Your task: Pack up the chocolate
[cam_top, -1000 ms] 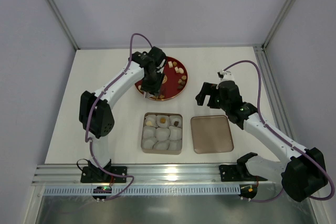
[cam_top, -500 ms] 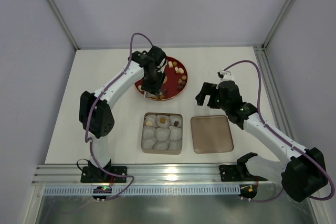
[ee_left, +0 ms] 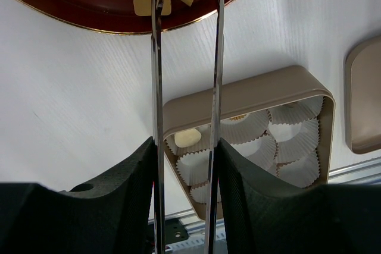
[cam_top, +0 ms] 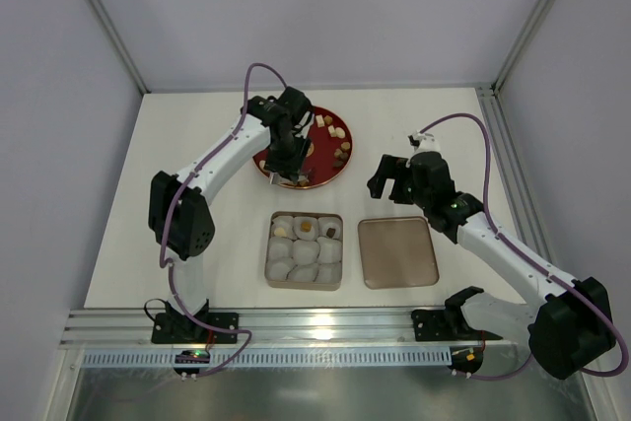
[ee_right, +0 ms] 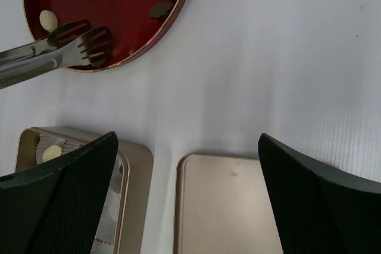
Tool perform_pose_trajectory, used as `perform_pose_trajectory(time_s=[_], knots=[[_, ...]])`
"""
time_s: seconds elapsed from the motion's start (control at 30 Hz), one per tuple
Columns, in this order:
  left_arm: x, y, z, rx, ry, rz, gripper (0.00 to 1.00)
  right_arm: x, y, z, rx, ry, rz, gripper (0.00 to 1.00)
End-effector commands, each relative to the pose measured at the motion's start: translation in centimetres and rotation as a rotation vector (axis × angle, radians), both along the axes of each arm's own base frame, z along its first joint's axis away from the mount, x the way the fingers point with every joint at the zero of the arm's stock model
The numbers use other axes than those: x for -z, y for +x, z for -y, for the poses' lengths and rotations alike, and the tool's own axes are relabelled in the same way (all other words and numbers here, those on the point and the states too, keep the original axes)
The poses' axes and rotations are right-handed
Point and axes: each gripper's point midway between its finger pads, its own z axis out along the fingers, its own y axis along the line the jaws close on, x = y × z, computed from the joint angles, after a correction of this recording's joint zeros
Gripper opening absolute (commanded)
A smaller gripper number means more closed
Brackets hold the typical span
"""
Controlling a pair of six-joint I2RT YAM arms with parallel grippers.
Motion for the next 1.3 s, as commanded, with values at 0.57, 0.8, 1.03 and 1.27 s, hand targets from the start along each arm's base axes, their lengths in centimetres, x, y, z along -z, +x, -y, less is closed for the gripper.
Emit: perform_pose_trajectory(time_s=[0.57, 0.8, 1.03, 1.27], knots=[[-0.9, 0.0, -0.4, 0.02, 0.003, 0.017, 0.35, -1.2, 0.5, -0.6, -0.013, 0.019, 0.044, 1.0], [-1.1, 1.1, -0.3, 0.006, 0.015, 0.044, 0.31, -1.0, 0.6, -0.5, -0.011, 0.018, 0.038, 1.0], [-2.1, 3.0, 0.3, -0.017, 0.003, 0.111, 0.31, -0.9, 0.6, -0.5, -0.009, 0.017, 0.037, 1.0], [-1.4, 4.4, 0.8, -0.034, 0.007, 0.116, 0.31, -0.8, 0.6, -0.5, -0.01, 0.011, 0.036, 1.0]])
